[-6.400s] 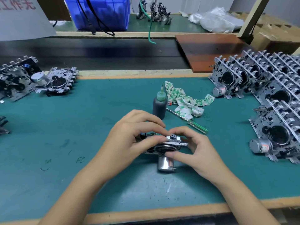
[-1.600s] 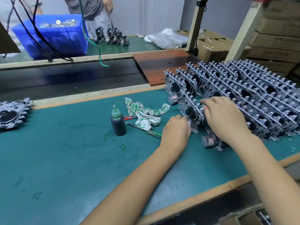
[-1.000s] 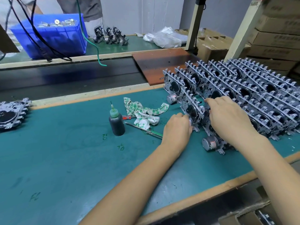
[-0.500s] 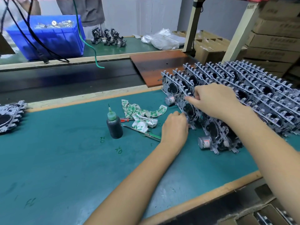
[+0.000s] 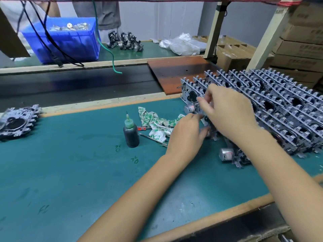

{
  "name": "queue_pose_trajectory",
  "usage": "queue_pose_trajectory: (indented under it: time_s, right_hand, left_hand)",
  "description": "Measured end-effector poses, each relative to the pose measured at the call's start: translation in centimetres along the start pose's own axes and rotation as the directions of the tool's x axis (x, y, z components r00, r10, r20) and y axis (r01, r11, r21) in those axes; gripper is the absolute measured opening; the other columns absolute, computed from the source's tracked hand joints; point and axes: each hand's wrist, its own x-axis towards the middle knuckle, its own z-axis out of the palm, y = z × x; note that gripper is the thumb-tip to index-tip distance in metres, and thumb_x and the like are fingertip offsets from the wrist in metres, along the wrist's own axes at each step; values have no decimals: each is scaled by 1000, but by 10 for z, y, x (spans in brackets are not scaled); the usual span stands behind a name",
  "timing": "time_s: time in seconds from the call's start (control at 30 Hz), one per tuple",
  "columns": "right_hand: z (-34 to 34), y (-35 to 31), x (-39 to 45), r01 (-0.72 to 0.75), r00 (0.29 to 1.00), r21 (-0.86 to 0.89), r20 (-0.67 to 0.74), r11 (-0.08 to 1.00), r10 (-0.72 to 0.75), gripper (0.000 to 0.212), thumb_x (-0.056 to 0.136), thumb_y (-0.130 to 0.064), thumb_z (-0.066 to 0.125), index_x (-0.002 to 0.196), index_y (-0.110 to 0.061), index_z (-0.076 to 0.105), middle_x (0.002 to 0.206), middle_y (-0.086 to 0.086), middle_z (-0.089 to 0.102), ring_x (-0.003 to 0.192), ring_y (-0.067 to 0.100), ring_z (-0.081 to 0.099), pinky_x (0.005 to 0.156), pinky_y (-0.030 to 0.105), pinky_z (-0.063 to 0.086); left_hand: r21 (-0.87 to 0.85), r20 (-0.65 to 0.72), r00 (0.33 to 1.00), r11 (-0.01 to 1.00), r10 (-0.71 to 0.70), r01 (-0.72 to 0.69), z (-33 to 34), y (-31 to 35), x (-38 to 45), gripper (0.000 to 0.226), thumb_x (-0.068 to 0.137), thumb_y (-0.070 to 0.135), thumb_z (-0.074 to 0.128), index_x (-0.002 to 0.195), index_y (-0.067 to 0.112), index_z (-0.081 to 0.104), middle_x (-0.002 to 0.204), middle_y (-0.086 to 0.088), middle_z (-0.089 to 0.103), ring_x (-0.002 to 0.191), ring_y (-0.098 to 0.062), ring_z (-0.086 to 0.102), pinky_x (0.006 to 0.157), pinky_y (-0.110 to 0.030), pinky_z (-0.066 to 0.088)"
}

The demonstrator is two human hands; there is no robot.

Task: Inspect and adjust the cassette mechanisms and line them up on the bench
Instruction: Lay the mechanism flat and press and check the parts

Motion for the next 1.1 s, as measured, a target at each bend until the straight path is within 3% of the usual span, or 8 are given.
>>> queue_pose_trajectory:
  time_s: [0.17,0.43,0.57,0.7,0.83,0.9,1.0,1.1]
  right_hand:
    - [-2,-72,-37,58,998,552,-1,832,-69,26,92,-32,54,72,-16,47,54,-8,45,56,22,45,56,38,38]
    - [33,-197,-56,200,893,736,135,646,-429,19,95,-28,47,80,-21,39,70,-10,41,65,20,46,61,39,38]
    - [77,-264,-40,13,844,774,331,633,-422,13,96,-23,46,94,-12,52,90,7,62,87,30,55,76,41,42]
    - [122,-324,-9,-345,813,786,523,513,-254,19,94,-16,47,101,-2,59,100,20,66,95,40,61,85,49,47]
    - [146,-364,16,-563,746,734,649,380,-150,27,96,-13,41,110,3,56,69,15,61,81,40,65,84,52,51]
    - [156,-380,25,-636,704,697,700,331,-120,29,97,-17,41,111,3,55,72,18,64,81,41,67,83,50,53]
    - [167,-397,32,-687,640,639,757,346,-128,40,99,-30,40,98,6,58,90,22,70,88,40,67,87,46,52]
    - [177,-401,40,-750,574,581,809,317,-126,41,100,-23,39,65,-3,50,86,17,69,61,29,63,71,39,56]
  left_hand:
    - [-117,-174,985,993,-3,-18,-72,-19,-48,13,84,23,54,90,15,64,75,7,63,68,-11,53,65,-31,44]
    - [74,-302,925,962,-230,263,-160,-101,-137,7,79,27,52,72,30,54,63,15,51,54,1,45,52,-30,38]
    - [171,-393,826,851,-403,496,-185,-159,-147,15,85,13,61,96,22,67,87,7,66,70,-10,56,66,-34,44]
    - [123,-539,702,781,-465,612,-202,-215,-140,36,88,13,60,123,16,55,120,-5,57,104,-25,53,83,-38,42]
    - [53,-701,530,706,-478,706,-219,-251,-120,52,89,15,61,134,-2,40,133,-22,43,124,-36,38,100,-37,27]
    - [-3,-709,464,661,-530,750,-228,-265,-108,58,92,21,58,139,-2,34,139,-22,38,128,-37,34,103,-38,25]
    - [-11,-685,436,606,-584,795,-238,-285,-97,58,96,26,52,144,3,29,145,-18,35,131,-35,33,103,-42,28]
    - [-48,-711,399,606,-579,794,-239,-296,-92,49,97,27,50,141,8,36,141,-15,43,127,-32,39,97,-40,32]
